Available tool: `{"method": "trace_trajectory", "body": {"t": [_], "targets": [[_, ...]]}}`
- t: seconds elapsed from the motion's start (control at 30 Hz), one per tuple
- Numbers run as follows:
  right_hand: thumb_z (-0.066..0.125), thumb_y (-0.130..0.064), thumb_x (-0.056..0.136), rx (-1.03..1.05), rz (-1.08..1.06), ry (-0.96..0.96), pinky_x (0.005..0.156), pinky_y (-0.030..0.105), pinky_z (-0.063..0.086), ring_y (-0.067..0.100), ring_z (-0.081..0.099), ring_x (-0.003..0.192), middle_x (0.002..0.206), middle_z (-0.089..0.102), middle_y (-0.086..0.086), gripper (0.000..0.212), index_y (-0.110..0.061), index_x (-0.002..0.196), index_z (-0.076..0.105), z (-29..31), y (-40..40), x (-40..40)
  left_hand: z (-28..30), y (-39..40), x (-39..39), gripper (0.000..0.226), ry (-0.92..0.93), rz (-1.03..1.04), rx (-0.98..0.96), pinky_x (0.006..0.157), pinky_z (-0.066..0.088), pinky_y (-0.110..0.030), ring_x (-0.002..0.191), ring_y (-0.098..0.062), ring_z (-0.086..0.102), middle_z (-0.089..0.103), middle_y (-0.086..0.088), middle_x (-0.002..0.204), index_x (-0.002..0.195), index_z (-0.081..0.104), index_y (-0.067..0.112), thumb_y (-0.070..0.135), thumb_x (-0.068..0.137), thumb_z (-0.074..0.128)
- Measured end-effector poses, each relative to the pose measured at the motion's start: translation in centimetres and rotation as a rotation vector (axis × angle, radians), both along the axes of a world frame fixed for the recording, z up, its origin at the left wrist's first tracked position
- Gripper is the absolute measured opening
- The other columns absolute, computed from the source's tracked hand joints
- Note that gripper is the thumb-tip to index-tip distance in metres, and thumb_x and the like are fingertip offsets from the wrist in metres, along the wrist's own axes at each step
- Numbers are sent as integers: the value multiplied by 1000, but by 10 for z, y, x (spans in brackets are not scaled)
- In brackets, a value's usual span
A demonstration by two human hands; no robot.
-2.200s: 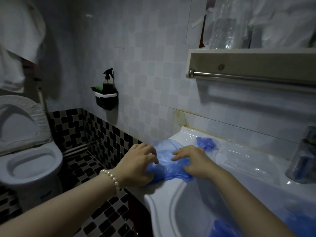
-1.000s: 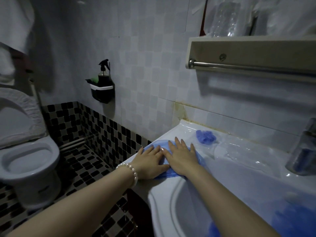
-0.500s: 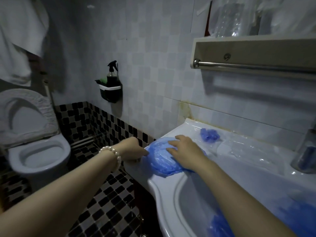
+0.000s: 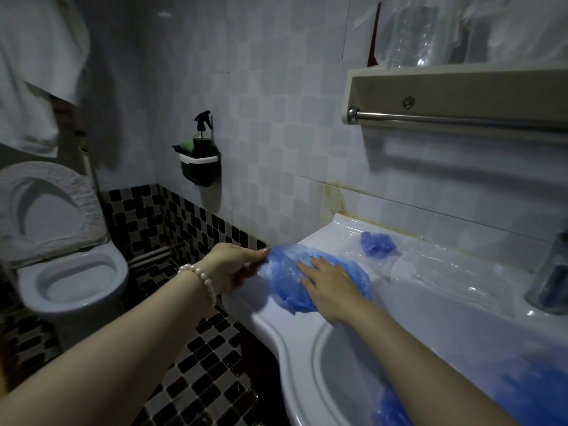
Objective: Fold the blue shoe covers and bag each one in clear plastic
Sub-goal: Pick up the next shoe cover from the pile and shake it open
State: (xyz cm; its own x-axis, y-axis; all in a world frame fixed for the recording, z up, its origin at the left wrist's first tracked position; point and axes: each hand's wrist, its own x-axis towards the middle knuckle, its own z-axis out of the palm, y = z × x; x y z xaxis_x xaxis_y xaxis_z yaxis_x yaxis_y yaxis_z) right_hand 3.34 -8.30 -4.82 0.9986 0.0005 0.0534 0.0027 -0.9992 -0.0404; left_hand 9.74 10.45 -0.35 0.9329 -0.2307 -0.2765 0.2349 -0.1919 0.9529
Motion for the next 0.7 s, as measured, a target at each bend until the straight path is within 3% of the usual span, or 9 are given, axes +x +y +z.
{"method": "trace_trajectory", "body": {"t": [0.13,0.27,0.4,0.5,0.6,0.7], "targets": [[19,-32,103,-21,3,12,118,40,6,22,6,146,159,7,4,49,-24,151,14,0,1,-1,-3,10,4,12,-30,6,-55,56,49,-26,51,-14,64,67,-9,61,82,64,-2,4,77,73],[18,-31,102,-21,9,24,118,40,5,22,4,146,159,5,5,49,-24,151,13,0,0,0,-5,21,10,16,-131,-67,136,61,56,-33,70,-24,65,63,-16,83,97,58,1,-5,83,63],[18,-34,103,20,1,18,119,40,4,20,6,146,159,6,3,49,-26,151,13,1,1,-2,-2,23,6,15,-472,-66,452,55,49,-25,69,-16,60,62,-6,85,91,56,13,-1,86,54],[18,-34,103,11,14,16,119,40,3,20,5,146,159,5,3,49,-27,151,12,1,1,-3,3,19,-5,7,-654,-54,470,57,51,-26,70,-17,62,66,-4,80,85,65,9,8,84,58],[19,-34,103,5,27,13,119,39,3,20,4,146,159,4,2,49,-27,151,10,3,0,-5,3,9,-13,20,-662,-140,505,65,52,-25,78,-14,63,65,0,83,89,62,14,22,76,75],[22,-34,103,-46,56,28,119,39,5,21,3,146,159,2,2,50,-26,151,9,3,1,-6,-1,6,-13,35,-586,-171,548,66,51,-22,82,-13,61,64,-1,91,93,53,18,13,70,80]]}}
